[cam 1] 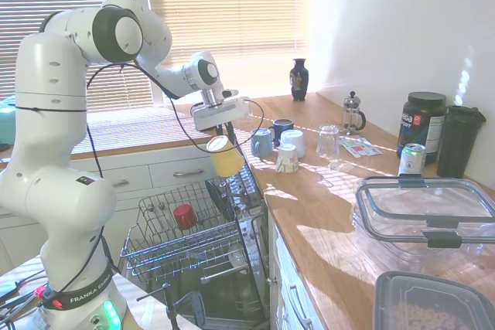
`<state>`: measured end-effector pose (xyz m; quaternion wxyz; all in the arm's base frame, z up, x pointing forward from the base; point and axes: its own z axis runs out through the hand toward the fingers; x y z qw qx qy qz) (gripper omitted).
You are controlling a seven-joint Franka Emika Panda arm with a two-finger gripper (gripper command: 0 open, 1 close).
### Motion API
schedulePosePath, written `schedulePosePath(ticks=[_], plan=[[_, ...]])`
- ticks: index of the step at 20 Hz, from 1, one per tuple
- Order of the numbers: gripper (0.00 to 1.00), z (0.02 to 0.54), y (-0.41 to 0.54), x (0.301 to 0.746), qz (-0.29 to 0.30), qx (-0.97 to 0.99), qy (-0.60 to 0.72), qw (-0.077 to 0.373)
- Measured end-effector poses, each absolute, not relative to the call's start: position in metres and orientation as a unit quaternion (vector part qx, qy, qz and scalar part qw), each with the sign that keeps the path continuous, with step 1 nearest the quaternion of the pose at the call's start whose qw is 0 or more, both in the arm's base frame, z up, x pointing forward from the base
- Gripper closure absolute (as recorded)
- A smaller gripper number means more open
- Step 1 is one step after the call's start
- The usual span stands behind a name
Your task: Remove a mug cup out of the dishwasher
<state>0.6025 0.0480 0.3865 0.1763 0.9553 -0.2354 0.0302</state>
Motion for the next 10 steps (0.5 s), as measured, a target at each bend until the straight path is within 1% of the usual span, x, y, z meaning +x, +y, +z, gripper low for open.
schedulePosePath(ticks=[4, 10], plan=[[1.00, 0.404, 0.005, 0.600, 0.032, 0.949, -0.263, 0.172], [1.00, 0.403, -0.061, 0.594, 0.019, 0.942, -0.289, 0.168]])
